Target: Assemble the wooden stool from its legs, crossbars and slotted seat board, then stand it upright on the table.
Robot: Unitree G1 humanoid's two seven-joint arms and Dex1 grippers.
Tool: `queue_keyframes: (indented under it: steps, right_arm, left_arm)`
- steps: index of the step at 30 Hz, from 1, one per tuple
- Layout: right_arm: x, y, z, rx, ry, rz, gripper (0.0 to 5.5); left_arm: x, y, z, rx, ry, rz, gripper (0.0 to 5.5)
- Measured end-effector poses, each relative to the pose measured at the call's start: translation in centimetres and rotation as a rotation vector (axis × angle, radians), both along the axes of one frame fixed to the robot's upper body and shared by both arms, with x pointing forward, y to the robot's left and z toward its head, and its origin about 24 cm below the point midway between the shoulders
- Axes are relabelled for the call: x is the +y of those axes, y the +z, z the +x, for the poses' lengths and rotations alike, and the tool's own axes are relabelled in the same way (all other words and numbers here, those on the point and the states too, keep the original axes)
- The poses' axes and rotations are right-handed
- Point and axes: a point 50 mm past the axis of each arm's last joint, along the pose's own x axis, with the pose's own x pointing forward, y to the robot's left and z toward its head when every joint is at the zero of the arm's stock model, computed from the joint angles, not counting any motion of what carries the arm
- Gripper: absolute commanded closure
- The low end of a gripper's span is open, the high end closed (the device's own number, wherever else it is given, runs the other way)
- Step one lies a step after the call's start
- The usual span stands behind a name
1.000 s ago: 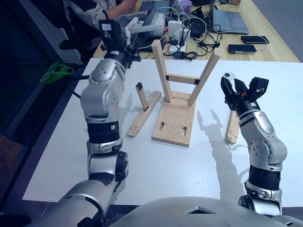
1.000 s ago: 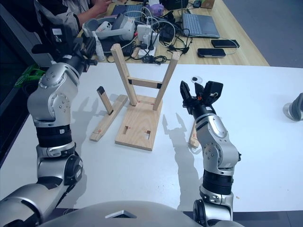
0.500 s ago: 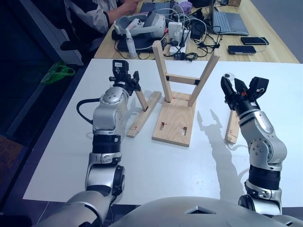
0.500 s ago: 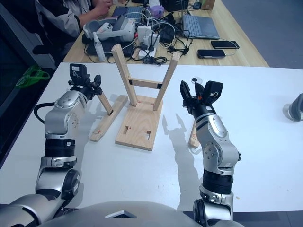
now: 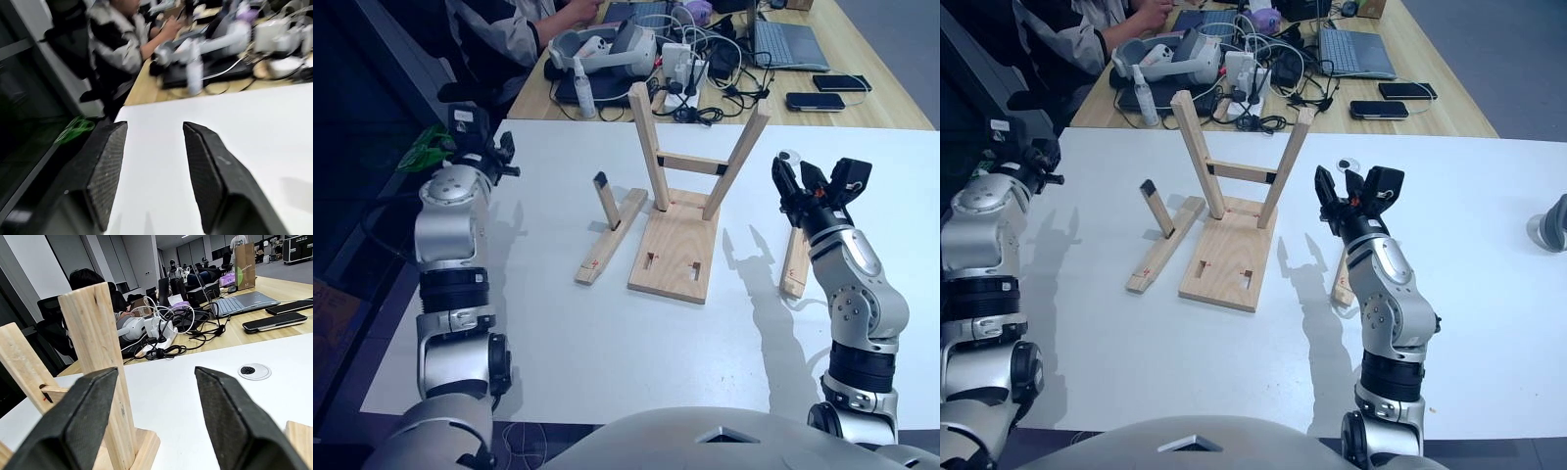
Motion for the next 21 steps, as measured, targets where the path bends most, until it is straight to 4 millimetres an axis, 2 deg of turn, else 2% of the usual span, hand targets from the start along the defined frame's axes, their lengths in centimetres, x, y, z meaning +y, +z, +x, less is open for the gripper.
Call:
queue_keyframes:
  steps: [2, 5, 7, 8, 10, 13, 21]
  right_arm:
    - [-0.1, 0.0, 0.0, 0.0, -0.002, -0.001, 2.61]
    - [-0.1, 0.0, 0.0, 0.001, -0.005, 0.0, 2.61]
    - [0.0, 0.0, 0.0, 0.0, -0.003, 0.003, 2.61]
    - [0.1, 0.1, 0.1, -0.003, -0.003, 0.005, 2.61]
    - [0.3, 0.3, 0.2, -0.011, -0.003, 0.011, 2.61]
    - [0.3, 0.3, 0.3, -0.011, -0.005, 0.013, 2.61]
    - [0.3, 0.3, 0.3, -0.01, -0.009, 0.014, 2.61]
  left_arm:
    - [-1.5, 1.3, -0.4, -0.018, -0.103, 0.033, 3.41]
    - [-5.0, 1.8, -1.3, 0.011, -0.316, 0.052, 3.41]
    - [-7.9, 0.8, -2.0, 0.062, -0.458, 0.09, 3.41]
    - [-9.0, -0.3, -2.4, 0.106, -0.503, 0.118, 3.41]
    - [-9.7, -1.8, -2.7, 0.161, -0.527, 0.167, 3.41]
    - [-9.5, -3.2, -2.2, 0.199, -0.47, 0.213, 3.41]
    - [-5.1, -4.7, -1.2, 0.238, -0.222, 0.285, 3.41]
